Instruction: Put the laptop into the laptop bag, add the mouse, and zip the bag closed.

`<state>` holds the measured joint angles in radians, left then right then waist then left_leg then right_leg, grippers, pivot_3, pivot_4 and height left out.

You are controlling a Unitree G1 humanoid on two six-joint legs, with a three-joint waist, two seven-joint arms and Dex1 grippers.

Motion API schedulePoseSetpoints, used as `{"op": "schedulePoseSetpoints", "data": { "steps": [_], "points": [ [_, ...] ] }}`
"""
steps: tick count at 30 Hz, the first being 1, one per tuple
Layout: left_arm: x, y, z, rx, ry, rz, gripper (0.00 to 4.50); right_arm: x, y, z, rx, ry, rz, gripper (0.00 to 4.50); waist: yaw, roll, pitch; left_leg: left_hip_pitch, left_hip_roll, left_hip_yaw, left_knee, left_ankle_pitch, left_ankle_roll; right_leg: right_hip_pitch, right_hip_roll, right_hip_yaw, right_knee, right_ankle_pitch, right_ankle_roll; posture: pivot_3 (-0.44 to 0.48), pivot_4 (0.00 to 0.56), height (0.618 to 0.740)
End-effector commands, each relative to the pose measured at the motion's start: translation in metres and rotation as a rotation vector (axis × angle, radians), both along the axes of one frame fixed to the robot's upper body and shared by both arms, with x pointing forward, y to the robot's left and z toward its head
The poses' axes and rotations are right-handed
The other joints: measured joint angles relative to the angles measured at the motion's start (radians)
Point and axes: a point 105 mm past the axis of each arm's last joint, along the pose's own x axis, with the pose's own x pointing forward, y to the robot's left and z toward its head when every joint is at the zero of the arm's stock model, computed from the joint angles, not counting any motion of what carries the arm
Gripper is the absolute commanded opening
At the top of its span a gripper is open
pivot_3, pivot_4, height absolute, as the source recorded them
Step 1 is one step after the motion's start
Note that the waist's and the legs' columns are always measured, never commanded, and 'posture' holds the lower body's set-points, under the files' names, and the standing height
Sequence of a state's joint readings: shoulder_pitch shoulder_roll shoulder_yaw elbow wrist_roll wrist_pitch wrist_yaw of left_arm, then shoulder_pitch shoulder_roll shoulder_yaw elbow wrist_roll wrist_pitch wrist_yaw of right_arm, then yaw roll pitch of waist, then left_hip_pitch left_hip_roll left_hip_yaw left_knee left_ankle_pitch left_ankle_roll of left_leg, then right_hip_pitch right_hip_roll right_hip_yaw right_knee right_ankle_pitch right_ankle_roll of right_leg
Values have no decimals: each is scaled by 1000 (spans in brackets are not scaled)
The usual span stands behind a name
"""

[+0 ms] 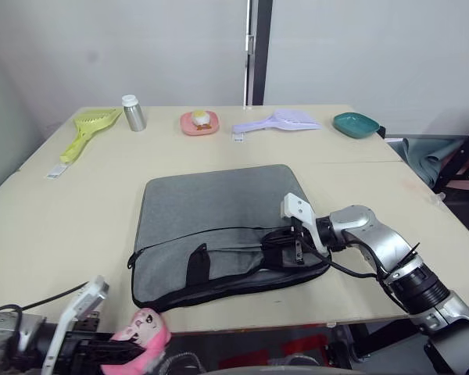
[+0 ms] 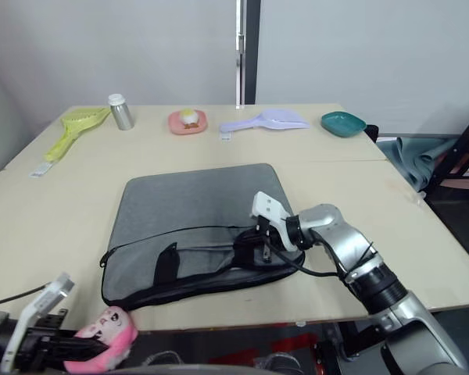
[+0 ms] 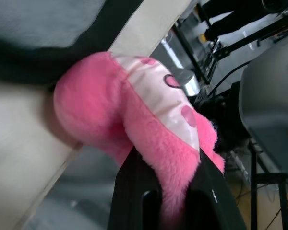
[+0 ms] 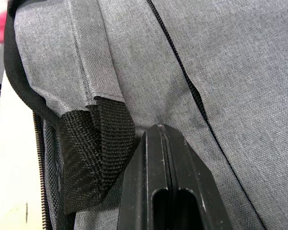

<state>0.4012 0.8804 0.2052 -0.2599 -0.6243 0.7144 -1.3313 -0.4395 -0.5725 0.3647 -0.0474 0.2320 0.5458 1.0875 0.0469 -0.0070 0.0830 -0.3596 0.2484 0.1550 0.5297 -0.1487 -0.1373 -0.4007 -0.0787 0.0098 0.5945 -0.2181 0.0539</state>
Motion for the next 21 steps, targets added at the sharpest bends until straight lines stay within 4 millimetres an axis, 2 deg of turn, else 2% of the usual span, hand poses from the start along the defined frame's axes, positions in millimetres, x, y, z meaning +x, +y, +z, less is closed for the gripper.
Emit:
{"op": "schedulePoseSetpoints", "data": {
  "steps": [1,2,4,8,11,14,21],
  "points": [
    [17,-20,-8,15,-48,39,5,-23,-21,-69,-200,233,-82,0,4,1,0,2,0,0,0,0,0,2,0,0,1,0,0,0,150,740],
    [23,-24,-9,14,-56,62,5,-23,-20,-69,-198,233,-83,0,6,1,0,8,0,0,0,0,0,5,0,1,1,0,1,0,150,740],
    [37,-31,-8,-5,-76,111,5,-23,-19,-68,-193,234,-85,0,12,3,-1,10,-2,1,0,0,0,7,1,5,1,-9,14,0,150,740],
    [46,-46,5,-52,-104,84,5,-25,-20,-68,-193,237,-89,0,22,2,0,10,-4,1,0,0,0,6,4,13,0,-9,15,0,150,740],
    [39,-66,31,-173,-124,-51,5,-25,-20,-68,-196,235,-90,0,27,0,3,9,-5,0,0,0,1,4,4,15,-1,-10,16,0,150,740],
    [32,-76,46,-258,-102,-131,5,-25,-19,-68,-200,232,-77,0,25,0,6,8,-8,-4,-1,0,1,4,5,15,-7,-10,17,0,150,740],
    [24,-77,53,-313,-50,-221,5,-22,-18,-65,-201,226,-72,0,6,-1,3,8,-16,-10,-1,0,1,3,5,19,-9,-9,16,0,150,740]
  ]
}}
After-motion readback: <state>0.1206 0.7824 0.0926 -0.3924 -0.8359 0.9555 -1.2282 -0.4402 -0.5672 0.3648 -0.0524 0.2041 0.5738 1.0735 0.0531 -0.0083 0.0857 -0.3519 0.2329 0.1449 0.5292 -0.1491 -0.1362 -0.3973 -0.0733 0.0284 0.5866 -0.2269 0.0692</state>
